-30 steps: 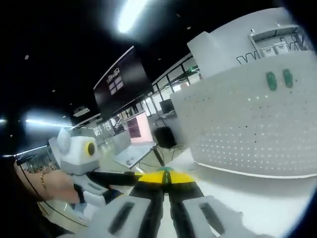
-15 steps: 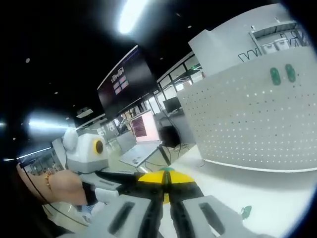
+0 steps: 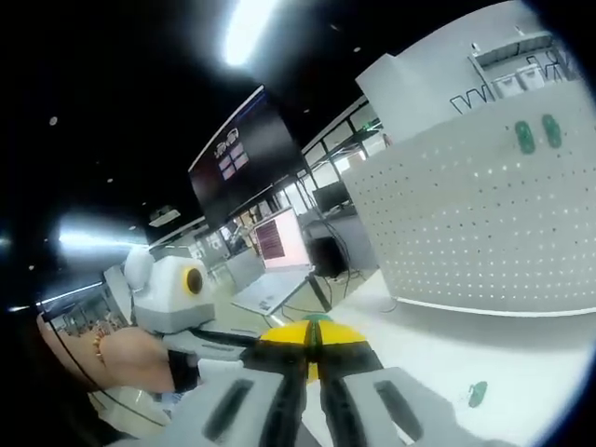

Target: Insert the hook assembly into the mounting plate slot until the hook locks in place.

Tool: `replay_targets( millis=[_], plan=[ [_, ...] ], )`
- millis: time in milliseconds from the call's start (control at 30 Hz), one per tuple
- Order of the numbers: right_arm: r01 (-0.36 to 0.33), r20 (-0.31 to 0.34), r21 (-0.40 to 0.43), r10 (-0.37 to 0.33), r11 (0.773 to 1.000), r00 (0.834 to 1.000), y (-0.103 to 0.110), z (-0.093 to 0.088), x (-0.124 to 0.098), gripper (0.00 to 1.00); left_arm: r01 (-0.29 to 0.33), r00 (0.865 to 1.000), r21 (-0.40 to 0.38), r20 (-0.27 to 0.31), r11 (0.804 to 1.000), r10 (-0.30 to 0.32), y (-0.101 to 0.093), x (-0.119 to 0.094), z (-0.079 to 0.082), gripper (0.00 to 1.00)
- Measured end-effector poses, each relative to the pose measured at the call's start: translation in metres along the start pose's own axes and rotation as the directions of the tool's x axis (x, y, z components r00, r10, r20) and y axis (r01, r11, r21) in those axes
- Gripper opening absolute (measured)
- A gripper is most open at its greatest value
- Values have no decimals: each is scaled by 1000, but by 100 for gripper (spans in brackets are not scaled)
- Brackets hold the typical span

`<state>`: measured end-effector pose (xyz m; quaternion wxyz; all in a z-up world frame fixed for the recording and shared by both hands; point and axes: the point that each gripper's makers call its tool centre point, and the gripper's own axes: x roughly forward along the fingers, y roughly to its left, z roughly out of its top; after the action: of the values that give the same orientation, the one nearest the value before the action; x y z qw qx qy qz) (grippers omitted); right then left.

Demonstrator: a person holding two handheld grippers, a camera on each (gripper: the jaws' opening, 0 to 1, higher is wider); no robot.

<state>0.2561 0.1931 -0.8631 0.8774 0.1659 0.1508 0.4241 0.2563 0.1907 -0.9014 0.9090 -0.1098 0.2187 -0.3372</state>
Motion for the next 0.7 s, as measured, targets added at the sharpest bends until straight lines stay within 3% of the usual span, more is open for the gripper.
replay_targets(
  millis=[500, 600, 700],
  plan=[
    [6, -3, -7, -6, 1000, 1000, 0, 3, -2, 0, 2, 1000, -47, 8, 999, -2, -2, 0, 4, 2],
    [-41, -10, 44, 41, 998, 999, 5, 5, -2, 5, 0, 1000, -52, 11, 999, 1, -1, 0, 4, 1],
    [-43, 14, 73, 42, 996, 999, 3, 14, -8, 10, -19, 1000, -54, 19, 998, 20, 3, -2, 6, 1]
  ],
)
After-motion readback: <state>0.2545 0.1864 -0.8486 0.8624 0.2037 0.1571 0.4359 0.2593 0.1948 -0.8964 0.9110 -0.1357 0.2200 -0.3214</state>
